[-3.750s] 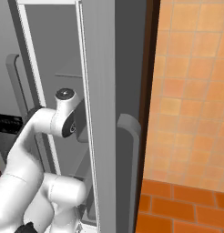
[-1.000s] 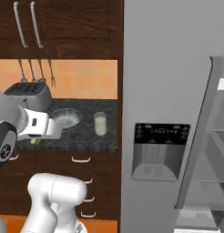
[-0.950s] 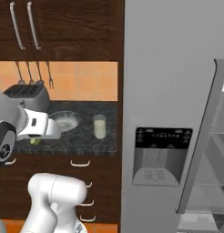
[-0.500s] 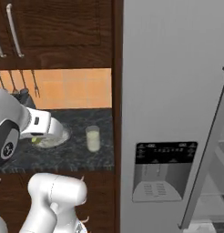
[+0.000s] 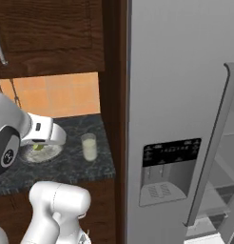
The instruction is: Grab a lemon wedge from the fridge and one ice cube from the ice bowl, and put them in the glass of lemonade.
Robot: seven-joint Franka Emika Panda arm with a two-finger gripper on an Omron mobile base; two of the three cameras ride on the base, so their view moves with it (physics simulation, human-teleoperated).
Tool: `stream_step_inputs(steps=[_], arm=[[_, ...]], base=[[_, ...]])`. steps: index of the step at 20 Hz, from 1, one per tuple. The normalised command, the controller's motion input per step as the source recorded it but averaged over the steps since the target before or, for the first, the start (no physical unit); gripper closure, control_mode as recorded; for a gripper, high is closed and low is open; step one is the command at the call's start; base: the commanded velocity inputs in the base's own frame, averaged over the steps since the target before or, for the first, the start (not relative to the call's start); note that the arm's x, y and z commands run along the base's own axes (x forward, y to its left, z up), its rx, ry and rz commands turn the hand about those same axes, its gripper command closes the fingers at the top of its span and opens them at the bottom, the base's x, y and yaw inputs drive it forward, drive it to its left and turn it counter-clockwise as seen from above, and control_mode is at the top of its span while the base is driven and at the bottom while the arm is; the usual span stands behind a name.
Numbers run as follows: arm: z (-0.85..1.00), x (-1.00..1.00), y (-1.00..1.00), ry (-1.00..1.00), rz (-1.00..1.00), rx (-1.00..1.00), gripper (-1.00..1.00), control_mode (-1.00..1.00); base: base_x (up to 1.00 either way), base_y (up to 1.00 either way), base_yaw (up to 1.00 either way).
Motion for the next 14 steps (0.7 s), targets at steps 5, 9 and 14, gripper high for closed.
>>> stream_step_inputs(steps=[5,9,14], arm=[[0.0,0.2,0.09,0.05,-0.06,-0.02,1.0,-1.0],[0.0,0.99,0.33,0.19,-0.26,-0.1,1.0,-1.0],[-0.32,0.58,0.02,0.01,-0.09,-0.02,1.0,-1.0]], base=[[0.79,0.4,-0.25],[0.0,0.0,0.0],[0.0,0.0,0.0]])
